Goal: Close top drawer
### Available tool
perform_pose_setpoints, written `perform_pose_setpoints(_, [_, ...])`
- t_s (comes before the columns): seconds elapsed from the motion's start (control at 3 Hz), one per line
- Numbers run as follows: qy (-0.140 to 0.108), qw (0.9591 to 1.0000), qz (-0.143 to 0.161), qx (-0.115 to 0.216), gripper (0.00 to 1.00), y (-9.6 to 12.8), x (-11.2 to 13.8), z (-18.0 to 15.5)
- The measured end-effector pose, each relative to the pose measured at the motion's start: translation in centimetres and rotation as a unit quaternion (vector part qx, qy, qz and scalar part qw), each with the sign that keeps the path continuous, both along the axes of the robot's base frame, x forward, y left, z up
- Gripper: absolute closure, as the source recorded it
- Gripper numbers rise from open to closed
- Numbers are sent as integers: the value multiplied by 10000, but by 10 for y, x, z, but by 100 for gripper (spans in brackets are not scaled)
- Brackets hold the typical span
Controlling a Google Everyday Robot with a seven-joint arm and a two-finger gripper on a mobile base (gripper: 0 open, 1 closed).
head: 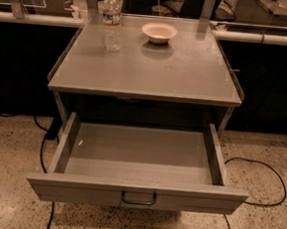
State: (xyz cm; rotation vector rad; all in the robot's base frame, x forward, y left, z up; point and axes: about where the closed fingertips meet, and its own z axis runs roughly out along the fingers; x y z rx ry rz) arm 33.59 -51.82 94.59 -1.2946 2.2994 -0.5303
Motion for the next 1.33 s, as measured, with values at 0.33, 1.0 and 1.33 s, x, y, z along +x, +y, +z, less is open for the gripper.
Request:
perform_pose_setpoints(0.33, [-289,9995,-73,-131,0,-8,12,3])
perform_pose_setpoints(1.0, [-317,9992,194,-167,0,-1,13,6])
perform_pose_setpoints(1.33, [-293,9973,637,-197,0,12,7,7])
